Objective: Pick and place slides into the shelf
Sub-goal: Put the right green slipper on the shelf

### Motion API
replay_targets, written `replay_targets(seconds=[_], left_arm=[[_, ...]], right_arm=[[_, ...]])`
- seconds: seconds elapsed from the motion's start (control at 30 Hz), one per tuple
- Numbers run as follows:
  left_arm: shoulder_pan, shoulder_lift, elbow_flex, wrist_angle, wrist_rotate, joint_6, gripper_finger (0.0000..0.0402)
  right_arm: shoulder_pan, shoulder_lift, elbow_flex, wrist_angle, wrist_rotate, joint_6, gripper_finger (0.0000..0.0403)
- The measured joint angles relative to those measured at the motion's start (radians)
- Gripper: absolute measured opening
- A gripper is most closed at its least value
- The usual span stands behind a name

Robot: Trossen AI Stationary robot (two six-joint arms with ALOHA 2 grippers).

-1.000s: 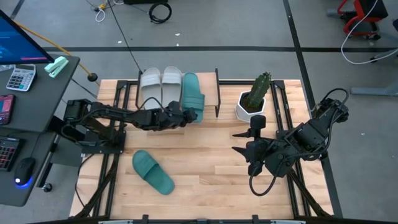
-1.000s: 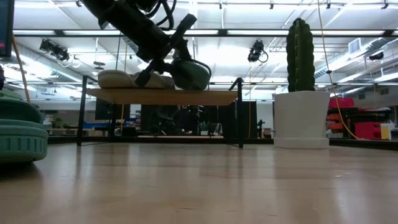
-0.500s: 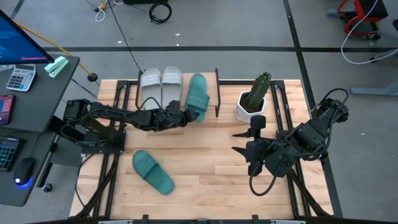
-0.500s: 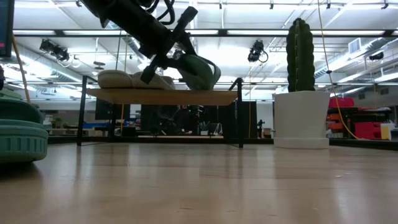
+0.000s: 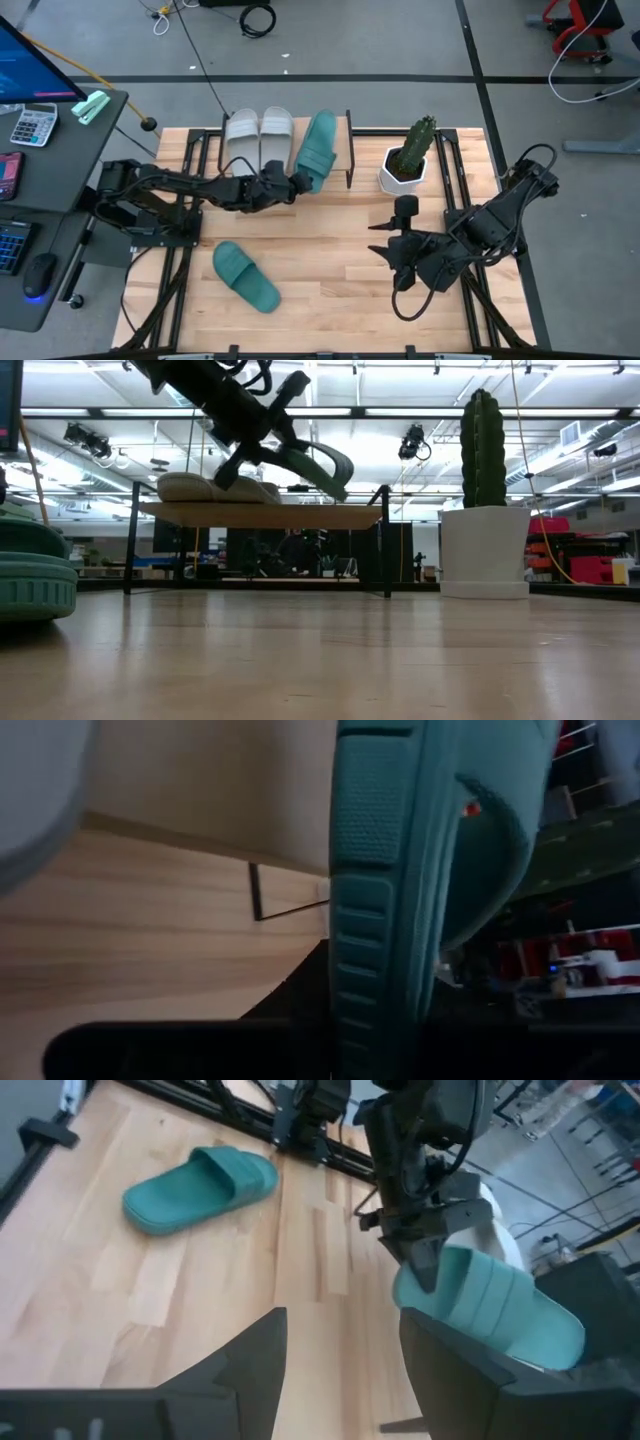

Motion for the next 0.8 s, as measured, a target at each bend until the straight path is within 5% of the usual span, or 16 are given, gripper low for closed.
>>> replay_targets(seconds=[0.53, 0.8], left_arm=[[-0.022, -0.022, 0.000, -0.138, -0.086, -0.108, 0.0062], [-0.021, -0.022, 0.000, -0.126, -0.086, -0.100, 0.0096]], right_arm=[[-0.001, 0.000, -0.014, 0.074, -0.006, -0.105, 0.0201], [0.000, 0.000, -0.014, 0.074, -0.007, -0.105, 0.0201]])
